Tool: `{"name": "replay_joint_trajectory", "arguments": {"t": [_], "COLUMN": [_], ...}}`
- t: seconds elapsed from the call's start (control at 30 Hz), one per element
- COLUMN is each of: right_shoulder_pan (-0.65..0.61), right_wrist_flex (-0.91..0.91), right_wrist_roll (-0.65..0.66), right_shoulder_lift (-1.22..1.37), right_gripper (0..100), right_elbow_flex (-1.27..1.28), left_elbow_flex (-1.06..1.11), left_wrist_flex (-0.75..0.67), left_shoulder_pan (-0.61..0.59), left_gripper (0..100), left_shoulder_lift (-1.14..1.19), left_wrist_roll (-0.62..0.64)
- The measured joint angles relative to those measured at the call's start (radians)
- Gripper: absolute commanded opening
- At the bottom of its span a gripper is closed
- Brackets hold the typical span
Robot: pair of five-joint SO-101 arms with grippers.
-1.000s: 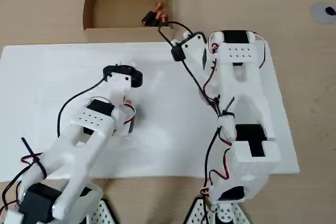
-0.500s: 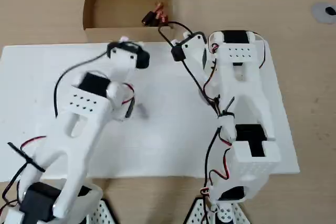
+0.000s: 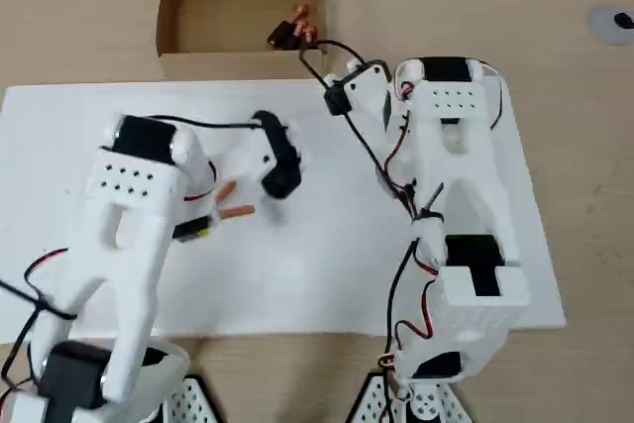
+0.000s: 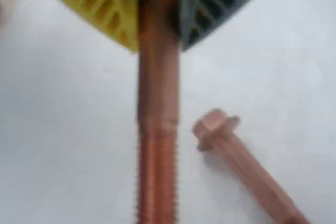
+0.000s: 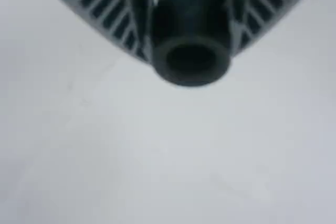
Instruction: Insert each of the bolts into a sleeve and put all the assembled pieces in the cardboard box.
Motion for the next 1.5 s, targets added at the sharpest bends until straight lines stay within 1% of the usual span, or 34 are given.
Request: {"name": "replay_joint_trajectory", "arguments": {"t": [0.13,0.2,0.37,0.4,0.47,0.63,0.8,0.87,0.93,1.03,1.13,1.2,1.27,1.33,1.4,1.43,1.5], "right_shoulder_pan": [0.014,0.014,0.014,0.014,0.014,0.014,0.014,0.014,0.014,0.014,0.014,0.014,0.014,0.014,0.014,0.014,0.014], "right_wrist_flex": [0.000,0.000,0.000,0.000,0.000,0.000,0.000,0.000,0.000,0.000,0.000,0.000,0.000,0.000,0.000,0.000,0.000], "right_wrist_roll": [0.000,0.000,0.000,0.000,0.000,0.000,0.000,0.000,0.000,0.000,-0.002,-0.002,-0.002,-0.002,-0.002,-0.002,-0.002], "right_shoulder_lift": [0.000,0.000,0.000,0.000,0.000,0.000,0.000,0.000,0.000,0.000,0.000,0.000,0.000,0.000,0.000,0.000,0.000], "right_gripper": [1.1,1.1,1.1,1.1,1.1,1.1,1.1,1.1,1.1,1.1,1.1,1.1,1.1,1.1,1.1,1.1,1.1], "right_elbow_flex": [0.000,0.000,0.000,0.000,0.000,0.000,0.000,0.000,0.000,0.000,0.000,0.000,0.000,0.000,0.000,0.000,0.000], "left_elbow_flex": [0.028,0.052,0.098,0.097,0.091,0.057,0.011,-0.012,-0.046,-0.127,-0.192,-0.210,-0.219,-0.219,-0.219,-0.219,-0.219], "left_wrist_flex": [-0.041,-0.084,-0.261,-0.275,-0.305,-0.318,-0.318,-0.318,-0.310,-0.221,-0.100,-0.066,-0.037,-0.017,-0.008,-0.008,-0.008], "left_shoulder_pan": [-0.041,-0.046,-0.046,-0.046,-0.046,-0.054,-0.069,-0.078,-0.091,-0.114,-0.133,-0.143,-0.158,-0.170,-0.172,-0.172,-0.157], "left_gripper": [1,2,2,2,6,17,18,18,18,18,15,11,8,6,6,6,6], "left_shoulder_lift": [0.092,0.149,0.310,0.331,0.364,0.385,0.385,0.385,0.387,0.387,0.387,0.387,0.390,0.393,0.393,0.393,0.393], "left_wrist_roll": [-0.091,-0.103,-0.107,-0.103,-0.071,-0.009,0.101,0.176,0.278,0.466,0.730,0.956,1.221,1.505,1.752,1.850,1.990]}}
